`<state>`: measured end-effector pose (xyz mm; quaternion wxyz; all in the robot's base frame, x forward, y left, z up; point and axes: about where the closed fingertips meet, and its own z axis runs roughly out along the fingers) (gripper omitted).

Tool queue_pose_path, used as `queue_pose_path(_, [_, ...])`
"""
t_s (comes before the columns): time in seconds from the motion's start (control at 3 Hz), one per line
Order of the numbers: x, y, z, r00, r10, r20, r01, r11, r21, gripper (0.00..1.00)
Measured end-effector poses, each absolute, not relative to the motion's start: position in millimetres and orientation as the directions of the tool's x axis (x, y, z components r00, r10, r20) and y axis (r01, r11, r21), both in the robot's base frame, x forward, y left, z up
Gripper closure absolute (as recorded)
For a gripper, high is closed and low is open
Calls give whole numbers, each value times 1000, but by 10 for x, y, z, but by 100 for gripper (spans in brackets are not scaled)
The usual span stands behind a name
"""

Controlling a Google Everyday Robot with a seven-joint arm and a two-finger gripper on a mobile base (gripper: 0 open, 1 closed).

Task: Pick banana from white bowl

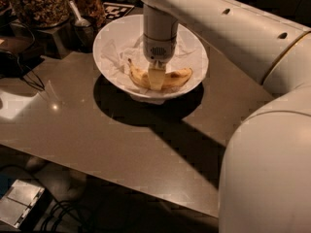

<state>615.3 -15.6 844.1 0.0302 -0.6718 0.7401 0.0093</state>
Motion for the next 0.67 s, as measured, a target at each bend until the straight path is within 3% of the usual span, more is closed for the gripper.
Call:
queue_pose_path(0.33, [6185, -130, 8428, -94, -993, -66, -995, 97, -37, 92])
queue_pose_path(0.67, [6184, -110, 8473, -83, -994, -72, -995, 87, -56, 100])
